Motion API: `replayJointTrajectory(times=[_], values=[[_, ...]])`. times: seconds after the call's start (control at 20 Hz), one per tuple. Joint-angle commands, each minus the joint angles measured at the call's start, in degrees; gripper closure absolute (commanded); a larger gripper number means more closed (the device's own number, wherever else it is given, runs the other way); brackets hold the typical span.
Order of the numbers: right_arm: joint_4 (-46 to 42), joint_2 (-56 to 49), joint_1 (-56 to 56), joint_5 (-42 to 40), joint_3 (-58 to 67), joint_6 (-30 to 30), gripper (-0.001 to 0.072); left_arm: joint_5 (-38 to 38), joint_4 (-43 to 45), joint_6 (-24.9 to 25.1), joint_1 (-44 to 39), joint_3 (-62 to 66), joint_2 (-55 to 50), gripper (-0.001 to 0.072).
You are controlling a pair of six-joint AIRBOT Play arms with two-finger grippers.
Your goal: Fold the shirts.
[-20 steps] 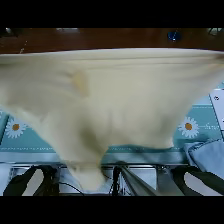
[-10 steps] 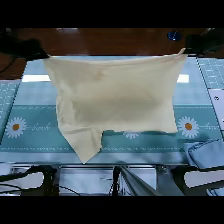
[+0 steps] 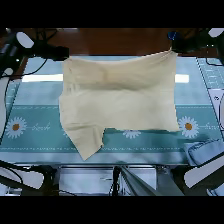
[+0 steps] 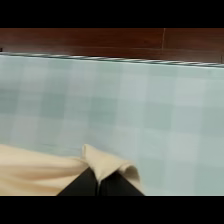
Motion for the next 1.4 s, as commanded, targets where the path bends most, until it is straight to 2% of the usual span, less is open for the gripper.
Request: replayJointTrajectory(times=[0.0,0.15,0.25,0.35,0.4,0.45,0.5,0.55,0.6,0.85,1.05,1.1,1.15,1.2,1.25,1.35], values=[[-1.79,-4.85,0.0,-2.82,0.02,-1.77,0.0688,3.08,4.11,0.0,-0.5,-0.02,-4.39,0.0689],[-0.48,-7.28,0.0,-3.41,0.02,-2.36,0.0688,4.17,4.22,0.04,-0.37,-0.02,-6.67,0.0689],[-0.63,-7.1,-0.04,-2.21,0.04,-2.43,0.0688,2.01,4.72,3.34,-0.28,0.24,-6.51,0.0689],[-1.31,-5.35,-0.24,5.11,0.04,-2.36,0.0688,-5.97,7.61,5.38,0.04,1.7,-5.27,0.0689],[-2.93,-4.63,-0.24,11.67,0.02,-1.46,0.0688,-10.88,8.48,5.35,0.28,1.99,-4.44,0.0689],[-3.21,-4.26,-0.52,17.27,0.02,1.22,0.0688,-16.55,8.46,3.72,0.57,1.97,-3.74,0.0689],[-3.3,-4.15,-0.48,22.18,0.02,3.56,0.0688,-23.17,8.46,0.02,0.74,1.92,-3.34,0.069],[-4.26,-4.17,-0.44,26.47,0.02,3.87,0.0688,-27.98,8.33,-2.08,0.76,1.9,-3.34,0.0689],[-5.14,-4.24,0.0,28.35,-0.02,3.85,0.0688,-30.12,7.23,-2.16,0.57,1.44,-3.37,0.0689],[-5.27,-5.55,-0.04,25.49,-0.02,3.65,0.0687,-27.87,2.4,-2.19,-0.5,-0.72,-6.64,0.0689],[-3.26,-7.56,0.0,25.14,-0.02,3.65,0.0685,-27.06,1.99,-2.6,-0.46,-0.68,-9.22,0.0687],[-3.41,-7.48,-0.04,25.16,-0.02,3.56,0.0651,-27.93,2.01,-2.49,-0.24,-0.33,-8.98,0.0669],[-3.48,-6.88,-0.07,25.79,0.0,2.62,0.0528,-30.51,2.12,-0.79,0.31,0.72,-8.55,0.0526],[-4.13,-5.77,-0.44,27.8,0.04,0.0,0.0437,-33.62,3.17,0.72,1.18,2.25,-7.89,0.0352],[-4.15,-4.09,-1.49,29.59,0.04,-0.59,0.04,-36.5,4.28,3.52,2.69,3.28,-6.36,0.0291],[-7.45,-0.37,-4.76,34.69,-0.04,-0.68,0.0402,-39.06,4.61,2.6,7.65,2.38,-1.51,0.0291]])
